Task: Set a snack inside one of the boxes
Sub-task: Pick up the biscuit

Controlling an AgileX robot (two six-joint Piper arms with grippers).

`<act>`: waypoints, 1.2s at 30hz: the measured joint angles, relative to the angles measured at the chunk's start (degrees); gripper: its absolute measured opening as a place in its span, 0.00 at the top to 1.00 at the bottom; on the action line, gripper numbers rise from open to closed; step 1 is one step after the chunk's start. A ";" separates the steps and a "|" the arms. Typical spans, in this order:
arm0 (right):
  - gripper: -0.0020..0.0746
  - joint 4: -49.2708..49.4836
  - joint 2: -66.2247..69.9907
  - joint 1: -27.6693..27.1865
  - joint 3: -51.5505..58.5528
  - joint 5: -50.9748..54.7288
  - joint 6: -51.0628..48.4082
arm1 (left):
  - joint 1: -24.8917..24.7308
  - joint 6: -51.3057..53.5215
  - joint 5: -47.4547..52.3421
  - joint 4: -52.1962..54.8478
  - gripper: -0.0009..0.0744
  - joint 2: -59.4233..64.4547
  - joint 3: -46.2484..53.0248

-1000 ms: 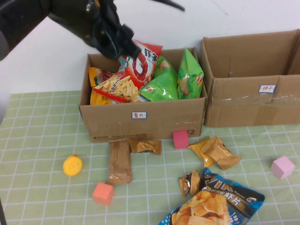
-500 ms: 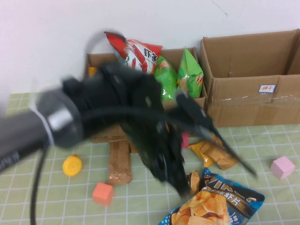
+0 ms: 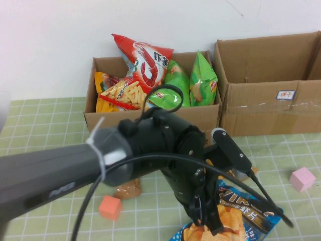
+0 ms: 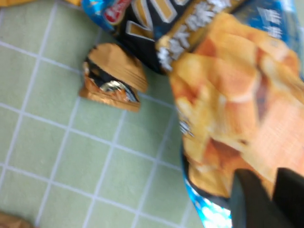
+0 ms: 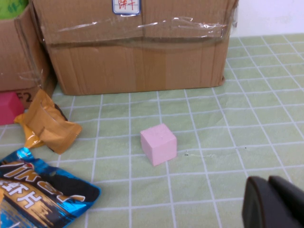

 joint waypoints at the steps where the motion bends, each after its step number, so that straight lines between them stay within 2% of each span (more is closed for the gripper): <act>1: 0.98 0.00 0.00 0.00 0.00 0.00 0.00 | 0.25 0.00 -0.42 0.00 0.73 1.04 -0.39; 2: 0.98 0.00 0.00 0.00 0.00 0.00 0.00 | 0.44 -0.23 -0.92 0.00 0.65 1.92 -0.94; 4: 0.98 0.00 0.00 0.00 0.00 0.00 0.00 | 0.57 -1.18 -2.97 0.25 0.41 4.16 -2.03; 6: 0.98 0.00 0.00 0.00 0.00 0.09 0.00 | 0.65 -4.36 -5.56 0.92 0.24 6.40 -3.16; 8: 0.98 0.00 0.00 0.00 0.00 0.09 0.00 | 1.15 -8.20 -8.16 1.49 0.14 8.33 -4.51; 10: 0.98 0.00 0.00 0.00 0.00 0.09 0.00 | 2.28 -12.05 -10.58 1.71 0.11 10.44 -6.17; 14: 0.98 0.00 0.00 0.00 0.00 0.09 0.00 | 5.44 -16.95 -12.28 1.76 0.14 14.11 -8.86; 19: 0.98 0.00 0.00 0.00 0.00 0.09 0.00 | 8.99 -17.21 -12.61 -3.04 0.24 16.82 -9.42; 26: 0.98 0.00 0.00 0.00 0.00 0.09 0.00 | 9.08 -8.75 -12.61 -11.07 0.30 18.67 -9.55; 32: 0.98 0.00 0.00 0.00 0.00 0.09 0.00 | 9.08 -6.66 -12.85 -12.03 0.31 19.91 -9.79; 36: 0.98 0.00 0.00 0.00 0.00 0.09 0.00 | 9.08 -6.54 -13.12 -12.03 0.42 20.73 -9.88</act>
